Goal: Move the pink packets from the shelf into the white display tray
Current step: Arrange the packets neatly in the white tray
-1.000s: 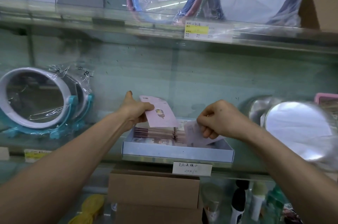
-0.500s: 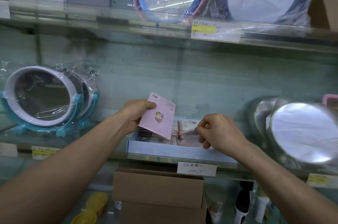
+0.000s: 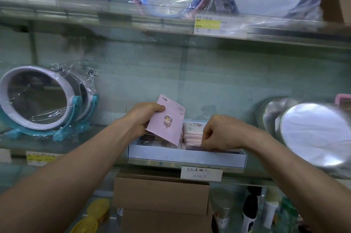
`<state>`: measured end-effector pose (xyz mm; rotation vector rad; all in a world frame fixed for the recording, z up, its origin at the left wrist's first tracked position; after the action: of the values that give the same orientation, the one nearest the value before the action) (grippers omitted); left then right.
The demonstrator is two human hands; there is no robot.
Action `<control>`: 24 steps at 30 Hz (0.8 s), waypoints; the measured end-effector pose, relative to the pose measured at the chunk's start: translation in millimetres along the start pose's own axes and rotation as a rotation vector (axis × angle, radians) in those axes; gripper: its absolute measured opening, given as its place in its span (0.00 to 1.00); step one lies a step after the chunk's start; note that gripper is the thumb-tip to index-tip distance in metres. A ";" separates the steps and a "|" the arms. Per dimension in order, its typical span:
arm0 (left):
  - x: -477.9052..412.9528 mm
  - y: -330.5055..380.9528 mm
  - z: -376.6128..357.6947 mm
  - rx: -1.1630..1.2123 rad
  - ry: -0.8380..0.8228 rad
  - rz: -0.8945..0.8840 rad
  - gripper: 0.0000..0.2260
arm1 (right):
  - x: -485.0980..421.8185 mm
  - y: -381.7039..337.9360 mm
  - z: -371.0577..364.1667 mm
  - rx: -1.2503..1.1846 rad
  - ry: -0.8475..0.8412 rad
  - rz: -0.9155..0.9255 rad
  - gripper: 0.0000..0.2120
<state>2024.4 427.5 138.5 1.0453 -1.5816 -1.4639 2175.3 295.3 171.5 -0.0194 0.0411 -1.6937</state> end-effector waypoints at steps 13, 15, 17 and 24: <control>6.4 -0.4 -33.1 0.105 -0.205 0.049 0.08 | -21.2 31.9 -6.8 -1.017 0.035 0.035 0.08; 8.9 3.5 -45.3 0.128 -0.243 0.030 0.10 | -21.2 24.0 -2.7 -1.103 0.031 0.095 0.09; 9.9 7.4 -49.7 0.035 -0.208 0.007 0.07 | -21.2 24.7 7.7 -1.034 0.146 0.121 0.10; 13.5 -6.3 -51.1 0.017 -0.280 0.134 0.10 | -1.9 30.1 24.8 -0.304 0.453 0.214 0.06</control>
<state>2066.0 394.4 136.4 0.7510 -1.8241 -1.5569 2206.3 293.1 195.2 0.1371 0.6186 -1.4361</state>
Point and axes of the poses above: each hand's wrist, its own x-axis away from the middle knuckle, its own z-axis out of the back of the hand, y = z × x, the point moved 8 cm from there along -x, towards the middle knuckle, and after that the axes turned 7 degrees about -y, right-handed, at the moved point
